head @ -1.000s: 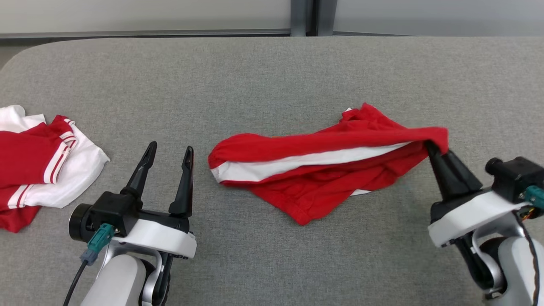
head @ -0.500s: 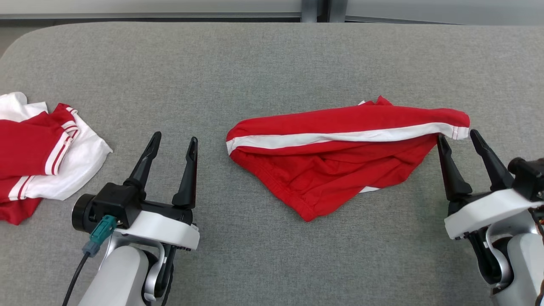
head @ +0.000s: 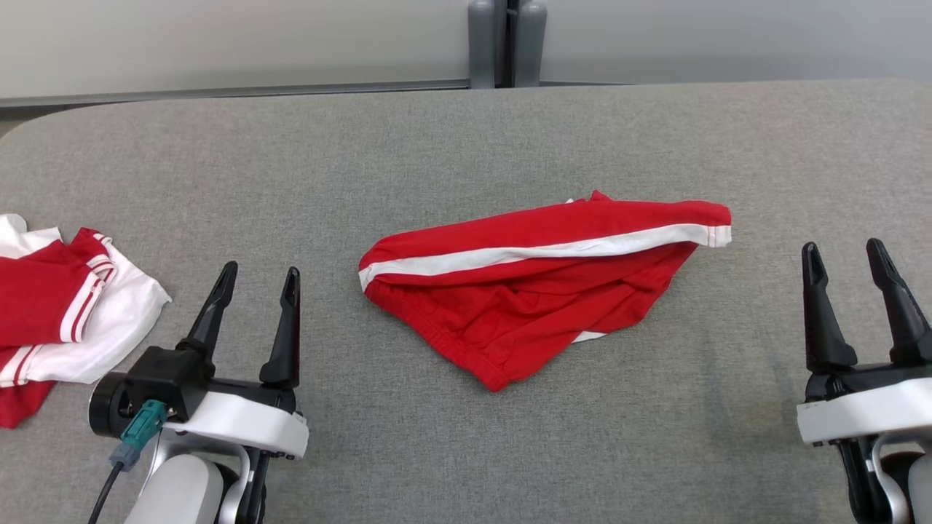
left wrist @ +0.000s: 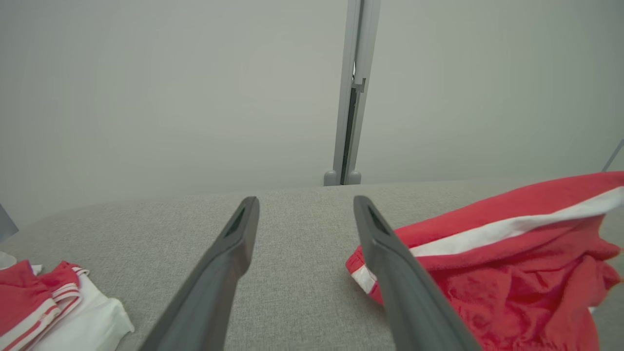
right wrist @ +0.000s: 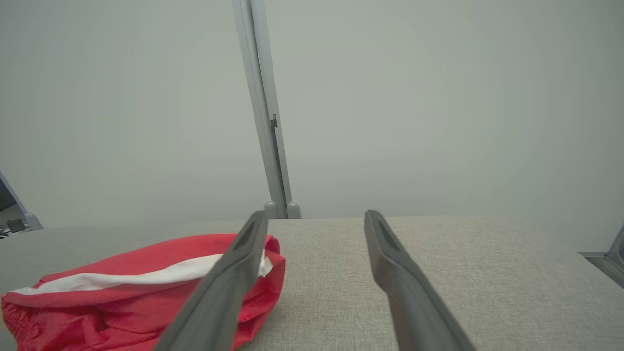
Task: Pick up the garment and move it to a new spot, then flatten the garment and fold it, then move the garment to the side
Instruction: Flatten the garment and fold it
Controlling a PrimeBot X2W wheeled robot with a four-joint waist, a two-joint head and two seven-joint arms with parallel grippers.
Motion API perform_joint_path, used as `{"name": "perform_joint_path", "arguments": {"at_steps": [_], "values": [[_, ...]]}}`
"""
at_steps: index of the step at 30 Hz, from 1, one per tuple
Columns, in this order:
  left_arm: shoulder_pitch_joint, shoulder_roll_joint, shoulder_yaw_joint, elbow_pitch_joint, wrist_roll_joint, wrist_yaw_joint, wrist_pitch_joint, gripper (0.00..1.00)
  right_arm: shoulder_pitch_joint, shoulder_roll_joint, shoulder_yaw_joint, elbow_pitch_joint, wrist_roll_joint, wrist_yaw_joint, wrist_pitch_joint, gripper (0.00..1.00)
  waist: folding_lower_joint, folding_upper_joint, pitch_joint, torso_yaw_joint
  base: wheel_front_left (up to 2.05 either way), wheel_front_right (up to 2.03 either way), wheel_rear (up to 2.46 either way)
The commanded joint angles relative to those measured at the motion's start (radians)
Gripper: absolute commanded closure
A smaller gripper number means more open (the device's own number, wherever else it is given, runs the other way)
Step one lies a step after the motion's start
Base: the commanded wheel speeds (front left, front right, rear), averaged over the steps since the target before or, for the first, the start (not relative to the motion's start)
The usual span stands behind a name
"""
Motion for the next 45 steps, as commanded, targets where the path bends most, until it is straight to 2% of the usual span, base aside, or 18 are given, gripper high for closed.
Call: {"name": "perform_joint_path", "arguments": {"at_steps": [1,15,21,31,38,39,40,41,42,45], "values": [[0.015,0.009,0.002,0.002,-0.007,0.000,0.004,0.00,0.023,0.006,-0.001,-0.017,-0.009,0.000,0.013,0.00,0.0000,0.0000,-0.020,-0.011,0.00,0.00,0.00],[0.020,0.012,-0.017,-0.002,-0.019,0.004,0.032,0.00,0.073,0.033,-0.008,-0.082,-0.021,0.000,0.061,0.00,0.0000,0.0000,-0.033,-0.018,0.00,0.00,0.00],[-0.044,-0.001,-0.044,0.021,-0.037,-0.026,0.087,0.00,0.058,0.039,0.002,-0.085,-0.020,0.000,0.066,0.00,0.0000,0.0000,-0.017,-0.027,0.00,0.00,0.00],[-0.209,-0.033,-0.081,0.238,-0.107,-0.088,0.280,0.00,0.029,0.050,0.027,-0.054,-0.002,0.000,0.050,0.00,0.0000,0.0000,0.045,-0.082,0.00,0.00,0.00],[-0.238,-0.054,-0.095,0.343,-0.144,-0.112,0.341,0.00,0.030,0.055,0.022,-0.032,0.005,0.000,0.038,0.00,0.0000,0.0000,0.058,-0.093,0.00,0.00,0.00],[-0.241,-0.054,-0.095,0.344,-0.145,-0.113,0.333,0.11,0.027,0.056,0.022,-0.031,0.005,0.000,0.037,0.00,0.0000,0.0000,0.060,-0.093,0.00,0.00,0.00],[-0.242,-0.054,-0.095,0.347,-0.143,-0.113,0.331,0.52,0.024,0.056,0.023,-0.030,0.006,0.000,0.036,0.00,0.0000,0.0000,0.062,-0.092,0.00,0.00,0.00],[-0.241,-0.055,-0.097,0.351,-0.145,-0.115,0.327,0.69,0.021,0.057,0.024,-0.029,0.008,0.000,0.035,0.00,0.0000,0.0000,0.063,-0.092,0.00,0.00,0.00],[-0.243,-0.056,-0.096,0.351,-0.149,-0.117,0.322,1.00,0.019,0.057,0.026,-0.029,0.009,0.000,0.036,0.00,0.0000,0.0000,0.064,-0.091,0.00,0.00,0.00],[-0.245,-0.061,-0.104,0.363,-0.155,-0.121,0.324,1.00,0.013,0.053,0.031,-0.024,0.014,0.000,0.035,0.00,0.0000,0.0000,0.064,-0.089,0.00,0.00,0.00]]}}
